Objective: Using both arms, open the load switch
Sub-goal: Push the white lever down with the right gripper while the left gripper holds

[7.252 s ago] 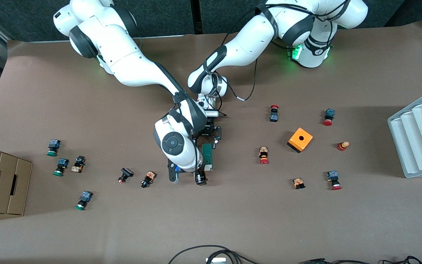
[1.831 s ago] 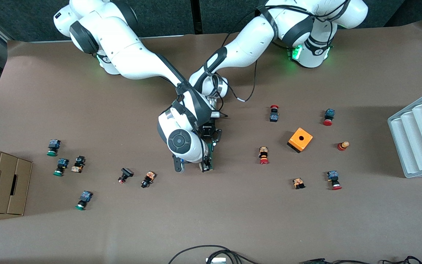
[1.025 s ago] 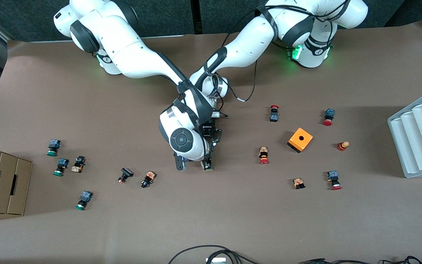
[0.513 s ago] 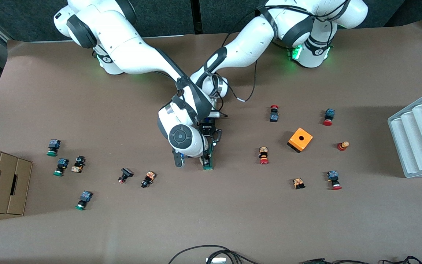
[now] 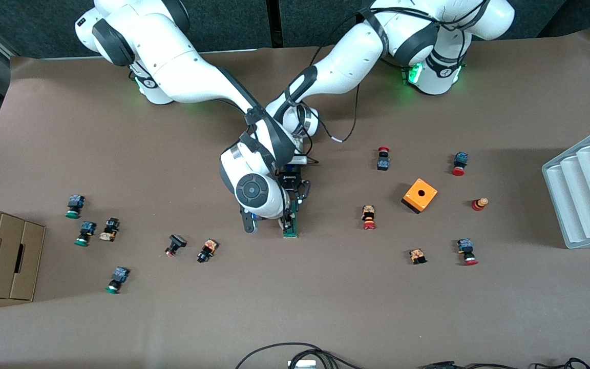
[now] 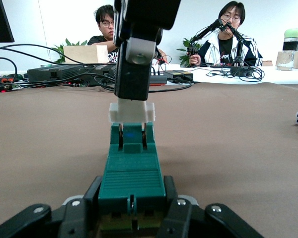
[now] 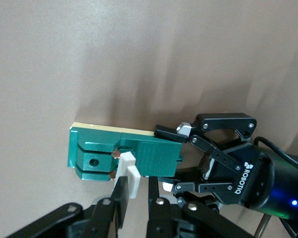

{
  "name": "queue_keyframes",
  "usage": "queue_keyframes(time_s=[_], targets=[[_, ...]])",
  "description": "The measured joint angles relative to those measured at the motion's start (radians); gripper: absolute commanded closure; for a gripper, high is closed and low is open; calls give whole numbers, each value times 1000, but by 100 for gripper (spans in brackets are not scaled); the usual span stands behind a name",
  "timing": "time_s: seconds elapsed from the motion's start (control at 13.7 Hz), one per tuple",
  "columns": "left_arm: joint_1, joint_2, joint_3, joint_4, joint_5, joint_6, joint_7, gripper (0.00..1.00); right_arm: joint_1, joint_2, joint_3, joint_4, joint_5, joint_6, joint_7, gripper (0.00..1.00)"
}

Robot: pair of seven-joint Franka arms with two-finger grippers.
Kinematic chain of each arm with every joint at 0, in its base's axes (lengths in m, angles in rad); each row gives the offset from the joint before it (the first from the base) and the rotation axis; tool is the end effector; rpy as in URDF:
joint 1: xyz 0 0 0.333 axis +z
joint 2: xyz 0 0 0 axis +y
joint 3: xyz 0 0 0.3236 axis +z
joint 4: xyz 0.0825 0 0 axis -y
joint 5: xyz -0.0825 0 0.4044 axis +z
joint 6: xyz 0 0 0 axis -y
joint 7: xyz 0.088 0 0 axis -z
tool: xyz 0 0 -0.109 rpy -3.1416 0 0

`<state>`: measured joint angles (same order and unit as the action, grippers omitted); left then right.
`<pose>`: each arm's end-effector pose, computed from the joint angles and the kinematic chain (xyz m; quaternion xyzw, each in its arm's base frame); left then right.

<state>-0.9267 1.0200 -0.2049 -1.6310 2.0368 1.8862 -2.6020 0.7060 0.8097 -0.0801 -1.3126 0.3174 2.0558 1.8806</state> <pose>0.3554 -0.5690 0.0258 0.7789 -0.0126 0.6270 0.0086 0.5982 0.4706 0.2429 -0.7634 0.6360 0.1126 0.0043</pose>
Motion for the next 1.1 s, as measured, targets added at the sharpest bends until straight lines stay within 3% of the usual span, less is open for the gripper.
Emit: queue_keyframes(time_s=[1.1], targets=[[-2,5,0,2,4,-10,0,47,28,1,-2,-43,-21,35,-1,78]])
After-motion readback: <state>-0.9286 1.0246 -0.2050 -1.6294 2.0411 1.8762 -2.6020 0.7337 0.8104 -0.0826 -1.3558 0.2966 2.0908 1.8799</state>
